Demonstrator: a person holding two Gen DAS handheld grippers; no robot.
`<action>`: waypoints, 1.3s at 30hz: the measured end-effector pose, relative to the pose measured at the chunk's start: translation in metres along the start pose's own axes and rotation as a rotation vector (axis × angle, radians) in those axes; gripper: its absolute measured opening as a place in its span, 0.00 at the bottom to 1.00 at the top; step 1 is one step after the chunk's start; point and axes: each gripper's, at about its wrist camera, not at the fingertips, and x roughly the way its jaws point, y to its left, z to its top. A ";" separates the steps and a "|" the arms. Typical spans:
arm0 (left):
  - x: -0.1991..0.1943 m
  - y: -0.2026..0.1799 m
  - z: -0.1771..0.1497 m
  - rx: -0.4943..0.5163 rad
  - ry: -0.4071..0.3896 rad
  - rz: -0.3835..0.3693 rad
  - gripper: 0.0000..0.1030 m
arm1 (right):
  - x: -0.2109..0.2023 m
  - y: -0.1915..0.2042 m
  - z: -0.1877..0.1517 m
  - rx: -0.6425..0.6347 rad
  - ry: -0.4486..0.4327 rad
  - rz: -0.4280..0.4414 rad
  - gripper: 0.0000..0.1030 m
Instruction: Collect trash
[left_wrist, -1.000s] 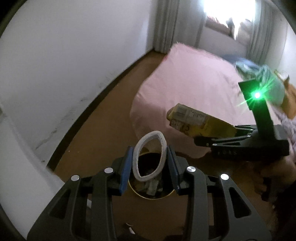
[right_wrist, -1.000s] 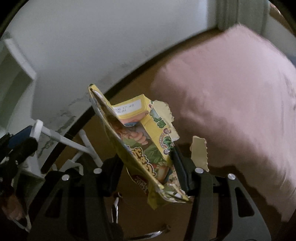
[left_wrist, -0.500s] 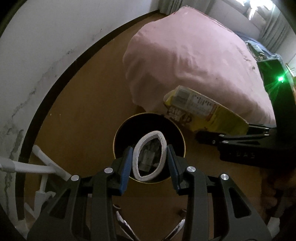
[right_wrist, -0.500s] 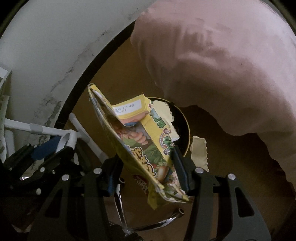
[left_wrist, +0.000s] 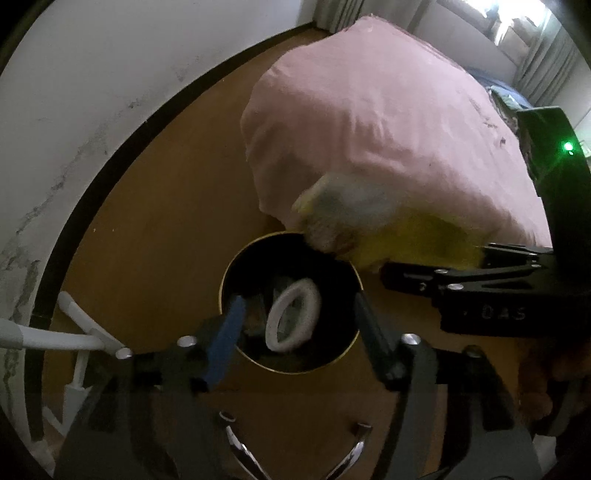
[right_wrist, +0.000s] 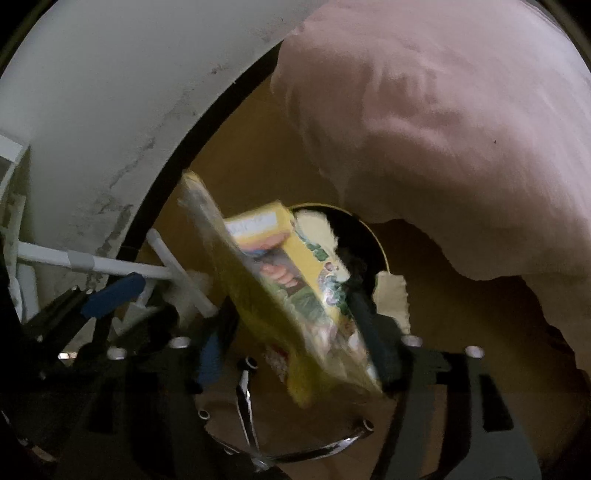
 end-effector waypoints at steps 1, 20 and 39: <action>-0.002 -0.001 0.000 0.006 -0.002 0.004 0.60 | -0.002 0.001 0.001 -0.003 -0.004 0.008 0.74; -0.229 -0.035 -0.031 0.078 -0.307 0.100 0.94 | -0.200 0.086 0.008 -0.130 -0.438 -0.004 0.93; -0.485 0.198 -0.360 -0.728 -0.430 0.842 0.94 | -0.179 0.476 -0.149 -0.933 -0.378 0.377 0.93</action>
